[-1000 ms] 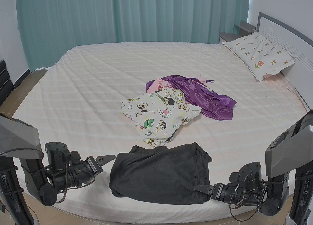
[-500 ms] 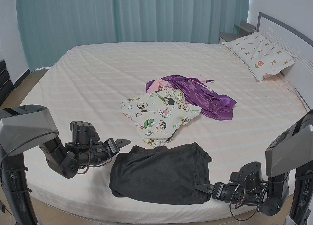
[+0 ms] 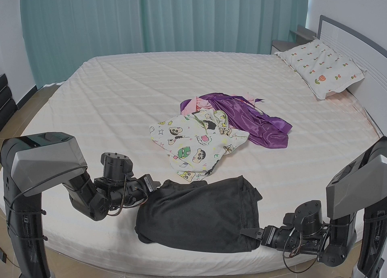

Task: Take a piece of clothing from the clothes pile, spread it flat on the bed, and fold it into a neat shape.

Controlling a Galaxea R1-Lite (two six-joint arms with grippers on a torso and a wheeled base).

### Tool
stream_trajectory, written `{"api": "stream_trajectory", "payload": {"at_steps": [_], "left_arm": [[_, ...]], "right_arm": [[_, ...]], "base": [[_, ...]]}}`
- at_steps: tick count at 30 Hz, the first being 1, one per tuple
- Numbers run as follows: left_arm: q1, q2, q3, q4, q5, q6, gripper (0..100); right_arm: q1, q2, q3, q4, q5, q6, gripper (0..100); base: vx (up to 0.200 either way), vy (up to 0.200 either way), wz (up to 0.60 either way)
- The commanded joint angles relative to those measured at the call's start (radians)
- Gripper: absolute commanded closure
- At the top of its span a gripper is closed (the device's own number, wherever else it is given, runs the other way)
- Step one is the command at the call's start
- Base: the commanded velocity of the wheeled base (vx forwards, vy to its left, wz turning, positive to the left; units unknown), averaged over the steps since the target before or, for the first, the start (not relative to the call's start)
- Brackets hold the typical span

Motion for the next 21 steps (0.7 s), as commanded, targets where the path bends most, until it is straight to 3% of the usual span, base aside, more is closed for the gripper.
{"api": "stream_trajectory", "payload": {"at_steps": [1,10,15,21], "left_arm": [[0.005,0.019,-0.014,-0.005,0.025,-0.018,100],[0.019,0.013,-0.014,-0.020,0.065,-0.112,100],[0.025,0.021,0.006,-0.098,0.066,-0.159,100],[0.039,0.024,0.024,-0.132,0.066,-0.164,100]], "right_arm": [[0.002,0.005,0.002,-0.011,0.001,0.000,0],[0.000,-0.011,0.006,-0.012,-0.004,0.000,0],[-0.010,-0.015,-0.003,-0.012,-0.070,-0.006,0],[-0.038,-0.028,-0.008,-0.012,-0.075,-0.005,0]], "base": [[0.000,0.000,0.00],[0.000,0.000,0.00],[0.000,0.000,0.00],[0.000,0.000,0.00]]}}
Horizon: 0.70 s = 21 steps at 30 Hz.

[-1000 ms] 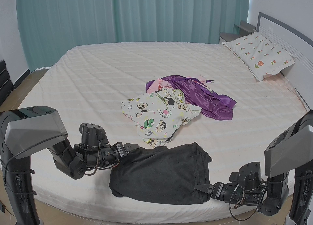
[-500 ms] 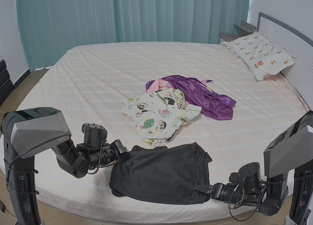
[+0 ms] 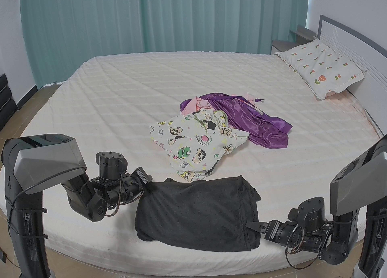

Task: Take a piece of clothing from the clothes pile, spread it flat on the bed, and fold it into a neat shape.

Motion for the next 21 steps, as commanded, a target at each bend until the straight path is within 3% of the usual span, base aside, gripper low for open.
{"api": "stream_trajectory", "payload": {"at_steps": [1,7,11,15,21], "left_arm": [[0.015,0.004,0.009,-0.002,-0.001,-0.003,100],[0.027,0.001,0.016,-0.002,-0.009,-0.008,100],[0.027,0.004,0.018,-0.002,-0.011,-0.008,100],[0.019,-0.002,0.029,-0.004,-0.011,-0.021,100],[0.019,-0.005,0.029,-0.005,-0.012,-0.047,100]], "right_arm": [[-0.024,-0.025,-0.004,-0.016,-0.002,0.000,0],[-0.097,-0.034,-0.101,-0.012,0.006,-0.009,0],[-0.103,-0.011,-0.141,-0.012,0.016,-0.017,0],[-0.117,0.049,-0.282,0.022,0.059,-0.046,0],[-0.108,0.132,-0.432,0.073,0.064,-0.059,0]], "base": [[0.000,0.000,0.00],[0.000,0.000,0.00],[0.000,0.000,0.00],[0.000,0.000,0.00],[0.000,0.000,0.00]]}}
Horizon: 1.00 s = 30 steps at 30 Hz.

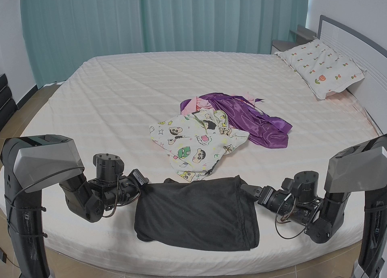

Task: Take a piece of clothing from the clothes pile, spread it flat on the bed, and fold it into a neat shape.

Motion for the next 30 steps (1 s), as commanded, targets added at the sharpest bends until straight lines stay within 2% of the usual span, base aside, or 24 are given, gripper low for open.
{"api": "stream_trajectory", "payload": {"at_steps": [1,6,7,15,23,30], "left_arm": [[-0.002,-0.009,0.003,-0.001,-0.001,-0.013,100],[-0.003,-0.007,0.003,-0.001,-0.001,-0.013,100],[-0.002,-0.006,0.003,-0.001,-0.001,-0.013,100],[-0.002,-0.001,0.002,-0.003,0.002,-0.010,100],[-0.002,0.003,-0.007,-0.003,0.010,-0.010,100],[-0.002,0.009,-0.001,-0.036,0.010,-0.013,100]], "right_arm": [[0.004,0.114,-0.158,0.055,0.010,-0.034,0],[0.002,0.126,-0.241,0.121,0.010,-0.055,0],[0.002,0.129,-0.246,0.124,0.010,-0.055,100],[0.005,0.160,-0.262,0.114,0.002,-0.058,100],[-0.019,0.151,-0.220,-0.007,-0.009,-0.060,100],[-0.027,0.131,-0.200,0.002,-0.009,-0.060,100]], "base": [[0.000,0.000,0.00],[0.000,0.000,0.00],[0.000,0.000,0.00],[0.000,0.000,0.00],[0.000,0.000,0.00],[0.000,0.000,0.00]]}}
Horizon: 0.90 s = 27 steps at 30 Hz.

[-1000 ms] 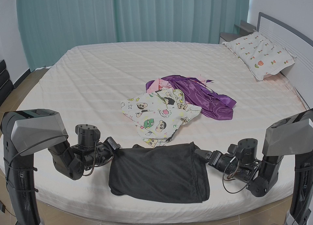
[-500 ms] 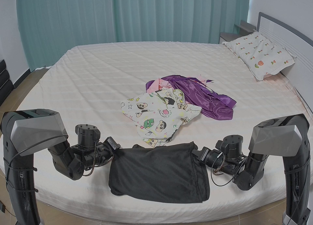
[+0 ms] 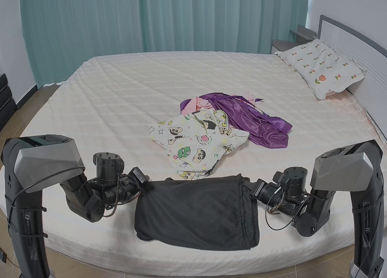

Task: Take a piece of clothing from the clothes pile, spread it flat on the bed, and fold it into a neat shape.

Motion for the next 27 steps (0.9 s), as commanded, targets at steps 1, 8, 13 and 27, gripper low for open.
{"api": "stream_trajectory", "payload": {"at_steps": [1,8,13,27], "left_arm": [[-0.003,0.013,0.015,-0.052,0.002,0.001,100],[-0.015,0.029,0.050,-0.159,0.000,-0.001,0],[-0.015,0.059,0.047,-0.167,0.008,0.007,0],[0.041,-0.307,0.147,-0.156,0.008,0.107,0]], "right_arm": [[-0.003,-0.004,0.007,0.001,0.000,0.000,100],[-0.005,0.008,0.012,-0.007,0.001,0.000,0],[-0.015,-0.009,0.027,-0.016,0.000,0.000,0],[-0.129,-0.369,0.312,-0.056,-0.008,-0.063,0]], "base": [[0.000,0.000,0.00],[0.000,0.000,0.00],[0.000,0.000,0.00],[0.000,0.000,0.00]]}}
